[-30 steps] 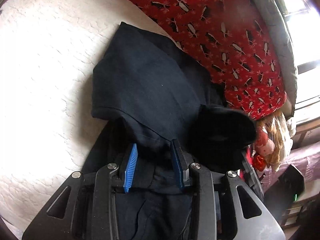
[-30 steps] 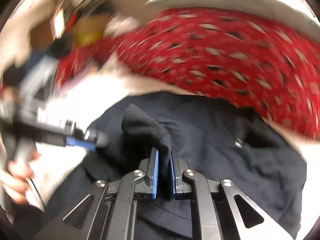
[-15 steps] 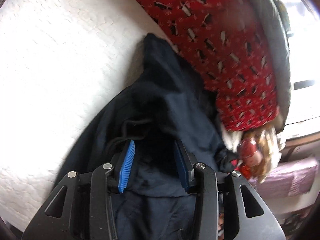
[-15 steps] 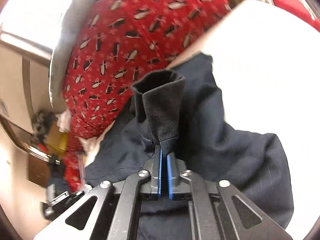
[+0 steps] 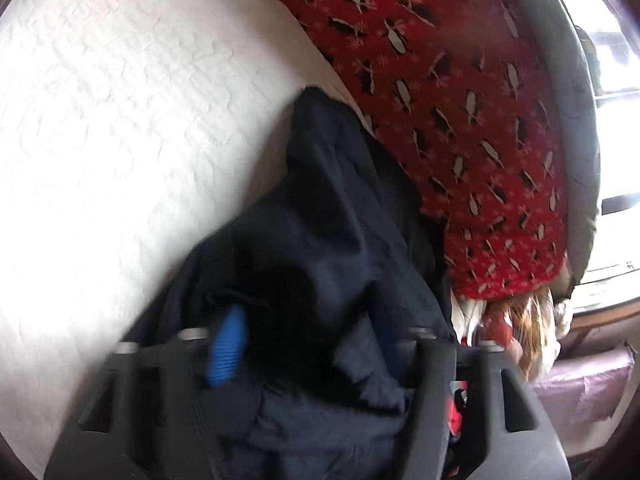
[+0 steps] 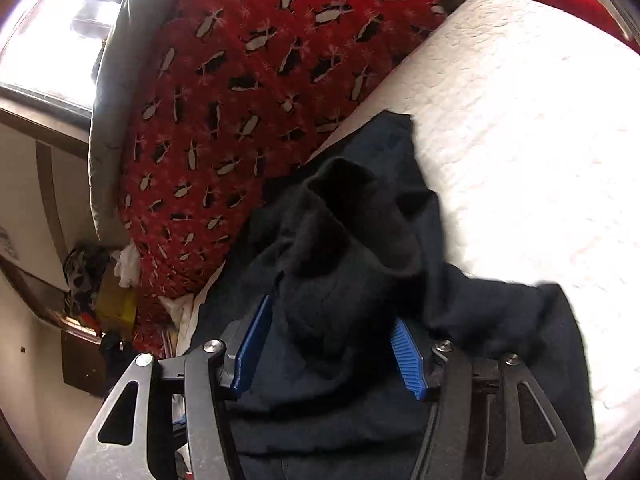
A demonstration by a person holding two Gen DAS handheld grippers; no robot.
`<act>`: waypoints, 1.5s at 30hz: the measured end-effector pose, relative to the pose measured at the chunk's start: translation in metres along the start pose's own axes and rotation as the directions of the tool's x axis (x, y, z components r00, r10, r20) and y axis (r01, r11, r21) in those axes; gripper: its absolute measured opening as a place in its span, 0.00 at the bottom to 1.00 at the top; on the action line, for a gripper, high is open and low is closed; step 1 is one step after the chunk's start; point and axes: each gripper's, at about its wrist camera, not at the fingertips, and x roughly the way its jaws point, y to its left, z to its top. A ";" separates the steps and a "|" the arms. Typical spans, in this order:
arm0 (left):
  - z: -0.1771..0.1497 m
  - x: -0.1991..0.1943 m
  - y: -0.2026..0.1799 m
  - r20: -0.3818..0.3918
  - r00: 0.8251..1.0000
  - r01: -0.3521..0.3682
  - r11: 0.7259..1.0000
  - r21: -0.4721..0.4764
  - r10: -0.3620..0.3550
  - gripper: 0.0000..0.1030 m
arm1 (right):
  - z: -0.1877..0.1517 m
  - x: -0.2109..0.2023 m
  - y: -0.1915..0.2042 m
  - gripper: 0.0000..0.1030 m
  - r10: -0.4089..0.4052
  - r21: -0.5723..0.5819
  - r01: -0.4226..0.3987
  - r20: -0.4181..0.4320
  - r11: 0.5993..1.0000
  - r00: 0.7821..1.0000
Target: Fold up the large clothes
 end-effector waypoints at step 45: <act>-0.027 0.015 -0.019 0.049 0.950 -0.304 0.880 0.364 0.308 0.14 | -0.021 -0.015 0.012 0.43 -0.222 -0.289 0.199 -0.052 0.936 0.974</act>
